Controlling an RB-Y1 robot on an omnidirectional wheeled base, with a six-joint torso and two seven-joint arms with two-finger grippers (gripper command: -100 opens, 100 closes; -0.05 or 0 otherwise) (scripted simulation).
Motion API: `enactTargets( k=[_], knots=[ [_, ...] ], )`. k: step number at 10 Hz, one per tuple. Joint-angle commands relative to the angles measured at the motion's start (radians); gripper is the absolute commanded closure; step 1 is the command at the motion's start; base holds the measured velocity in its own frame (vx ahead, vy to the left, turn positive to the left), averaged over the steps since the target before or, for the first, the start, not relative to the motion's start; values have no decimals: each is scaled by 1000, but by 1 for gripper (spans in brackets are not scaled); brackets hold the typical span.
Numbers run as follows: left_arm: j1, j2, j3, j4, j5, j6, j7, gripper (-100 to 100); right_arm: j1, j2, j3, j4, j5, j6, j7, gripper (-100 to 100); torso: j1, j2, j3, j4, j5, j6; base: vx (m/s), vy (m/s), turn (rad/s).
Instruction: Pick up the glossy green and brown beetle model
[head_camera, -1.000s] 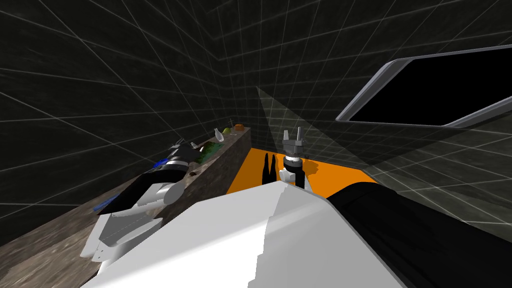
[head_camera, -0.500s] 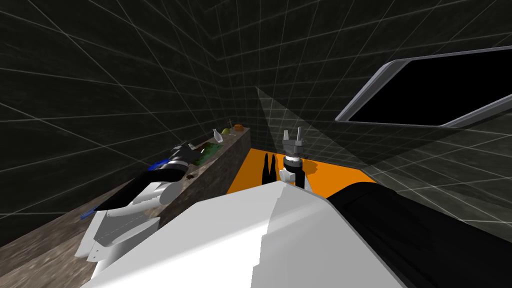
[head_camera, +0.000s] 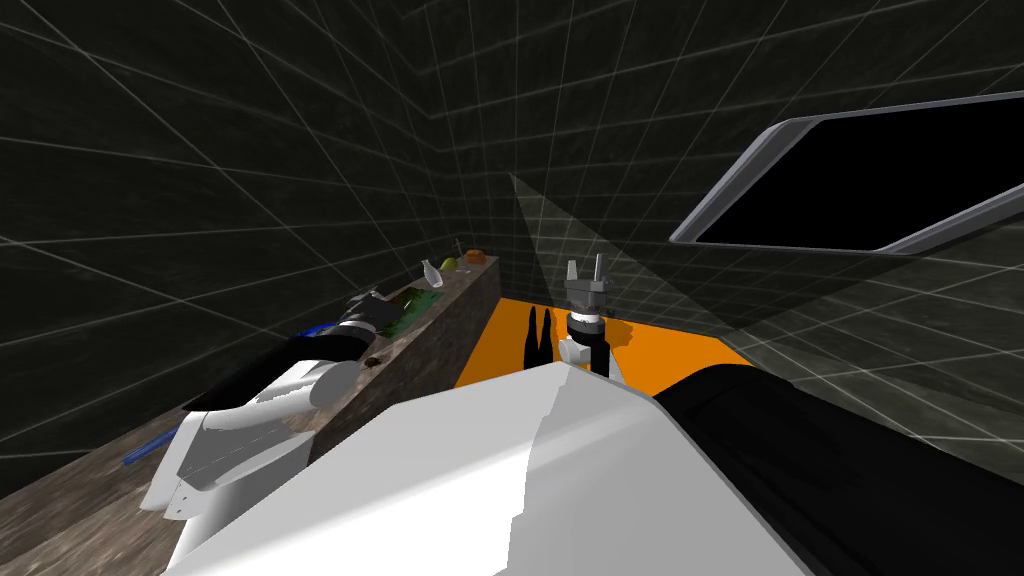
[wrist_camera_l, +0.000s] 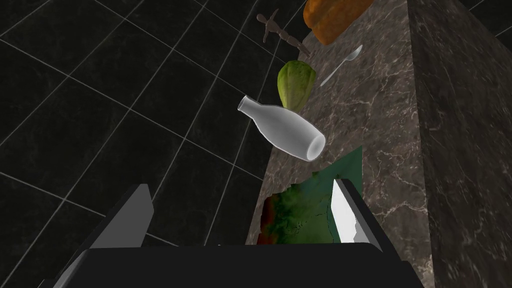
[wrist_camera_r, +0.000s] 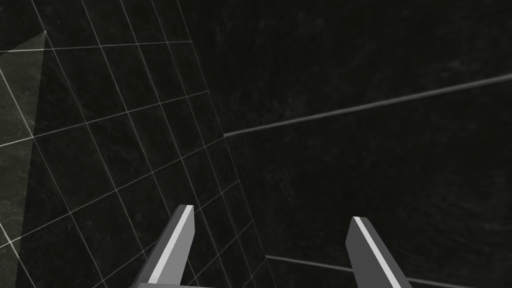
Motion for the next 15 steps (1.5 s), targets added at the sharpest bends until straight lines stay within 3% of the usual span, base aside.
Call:
enactTargets(
  k=[1, 4, 6, 7, 8, 9, 10, 13, 15],
  knots=[
    [-3, 3, 3, 1, 4, 28, 7, -100, 0, 0, 0, 0, 0, 0, 0, 0, 0, 0, 0, 0, 0, 0, 20, 1, 4],
    [-24, 28, 27, 24, 56, 128, 73, -100, 0, 0, 0, 0, 0, 0, 0, 0, 1, 1, 1, 0, 0, 0, 52, 17, -34],
    [-24, 28, 27, 24, 56, 159, 73, -100, 0, 0, 0, 0, 0, 0, 0, 0, 1, 0, 0, 0, 0, 0, 60, 9, 8],
    [-32, 40, 36, 37, 81, 197, 103, -100, 0, 0, 0, 0, 0, 0, 0, 0, 0, 0, 0, 0, 0, 0, 59, 8, -10],
    [-32, 40, 36, 37, 81, 223, 103, -100, 0, 0, 0, 0, 0, 0, 0, 0, 0, 0, 0, 0, 0, 0, 73, 22, -43],
    [-40, 52, 43, 51, 105, 252, 132, -100, 0, 0, 0, 0, 0, 0, 0, 0, 1, 0, 0, 0, 0, 0, 73, 34, -58],
    [-40, 52, 43, 51, 105, 283, 132, -100, 0, 0, 0, 0, 0, 0, 0, 0, 2, -1, 0, 0, 0, 0, 50, 8, -2],
    [-52, 74, 53, 83, 150, 367, 185, -100, 0, 0, 0, 0, 0, 0, 0, 0, 1, -1, -1, 0, 0, 0, 87, 28, -16],
    [-52, 74, 53, 83, 150, 399, 185, -100, 0, 0, 0, 0, 0, 0, 0, 0, 1, -1, -1, 0, 0, 0, 66, 17, 13]
  ],
)
